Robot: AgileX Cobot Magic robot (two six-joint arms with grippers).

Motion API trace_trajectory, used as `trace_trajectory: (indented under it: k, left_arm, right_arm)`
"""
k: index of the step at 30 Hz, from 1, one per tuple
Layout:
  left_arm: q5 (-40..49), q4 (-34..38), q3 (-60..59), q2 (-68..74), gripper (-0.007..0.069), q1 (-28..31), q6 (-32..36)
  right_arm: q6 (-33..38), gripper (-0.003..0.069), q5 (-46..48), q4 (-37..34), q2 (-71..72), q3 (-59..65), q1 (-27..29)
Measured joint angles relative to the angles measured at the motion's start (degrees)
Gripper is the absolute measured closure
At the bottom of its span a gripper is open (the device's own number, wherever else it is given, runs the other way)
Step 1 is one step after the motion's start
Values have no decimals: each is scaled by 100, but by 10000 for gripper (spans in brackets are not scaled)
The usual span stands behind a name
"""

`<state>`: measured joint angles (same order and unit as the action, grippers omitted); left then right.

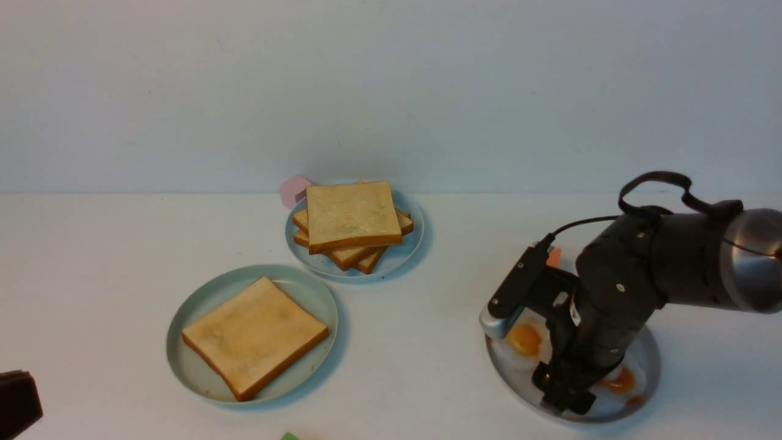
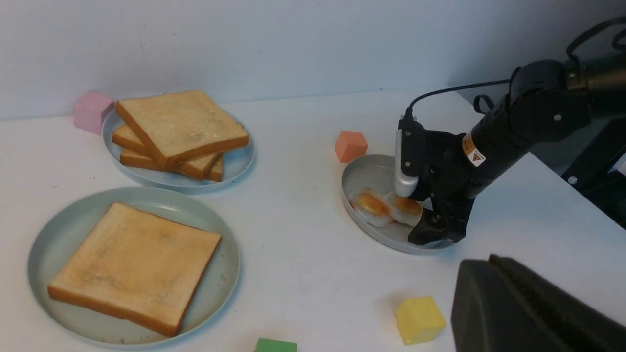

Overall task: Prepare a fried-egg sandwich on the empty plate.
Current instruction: Use the right arm to grab a fried egg

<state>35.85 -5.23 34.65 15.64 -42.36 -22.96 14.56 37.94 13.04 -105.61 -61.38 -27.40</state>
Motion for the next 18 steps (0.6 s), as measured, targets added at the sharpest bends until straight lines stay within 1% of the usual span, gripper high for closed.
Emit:
trace_trajectory:
  k: [6,9,12,13,14,15,18]
  left_arm:
    - [7,14,0,0,638,0,0]
    - [7,80,0,0,638,0,0]
    - [44,174,0,0,638,0,0]
    - [52,180,0,0,638,0,0]
    - [65,198,0,0,638,0,0]
    - [85,211,0,0,638,0,0]
    - [123,219,0,0,638,0,0]
  right_arm:
    - [42,29,43,20,-186,-168,53]
    - [42,49,50,20,-202,-180,53]
    - [79,115,55,37,-230,-205,53]
    - [85,126,55,38,-231,-204,53]
    - [113,162,61,79,-235,-210,53]
    - [133,183,66,97,-235,-211,53]
    - [165,184,90,109,-235,-215,53]
